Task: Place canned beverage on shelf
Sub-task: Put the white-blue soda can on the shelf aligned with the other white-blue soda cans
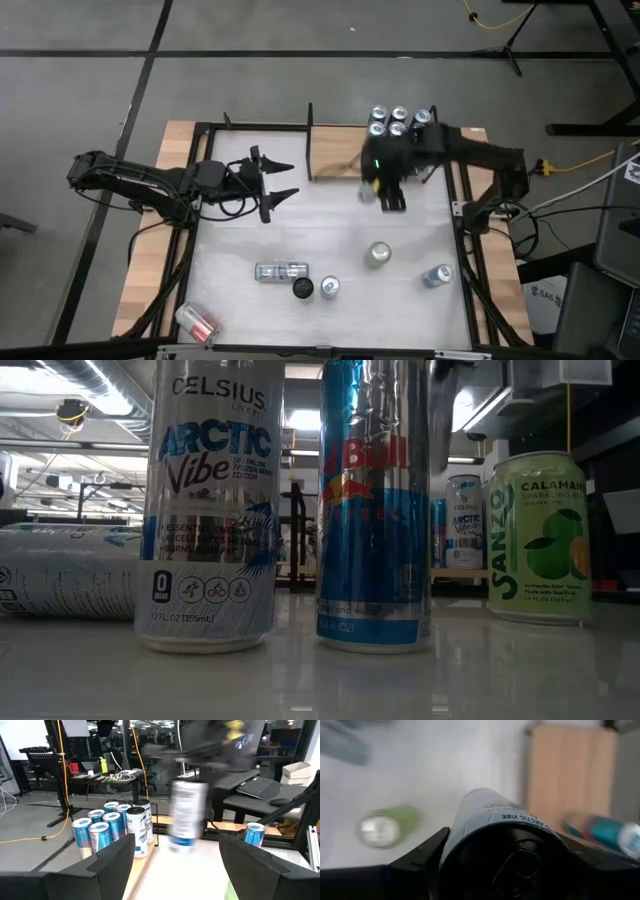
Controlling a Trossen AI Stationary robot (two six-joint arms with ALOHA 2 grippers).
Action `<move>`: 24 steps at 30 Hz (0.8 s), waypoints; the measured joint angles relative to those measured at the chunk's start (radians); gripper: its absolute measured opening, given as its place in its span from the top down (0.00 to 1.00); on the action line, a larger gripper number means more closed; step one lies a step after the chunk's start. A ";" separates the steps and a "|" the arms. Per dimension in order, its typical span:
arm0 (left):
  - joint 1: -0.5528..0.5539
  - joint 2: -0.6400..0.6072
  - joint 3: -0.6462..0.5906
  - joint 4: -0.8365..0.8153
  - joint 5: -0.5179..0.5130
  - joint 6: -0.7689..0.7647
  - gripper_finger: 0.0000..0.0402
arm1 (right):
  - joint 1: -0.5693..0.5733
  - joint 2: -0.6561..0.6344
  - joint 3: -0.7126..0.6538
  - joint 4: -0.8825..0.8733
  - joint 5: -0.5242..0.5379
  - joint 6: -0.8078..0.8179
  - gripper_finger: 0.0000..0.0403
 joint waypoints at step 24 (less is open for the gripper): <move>0.000 0.000 0.000 0.001 0.000 -0.033 0.30 | -0.436 0.000 -0.365 0.285 -0.040 -0.200 0.37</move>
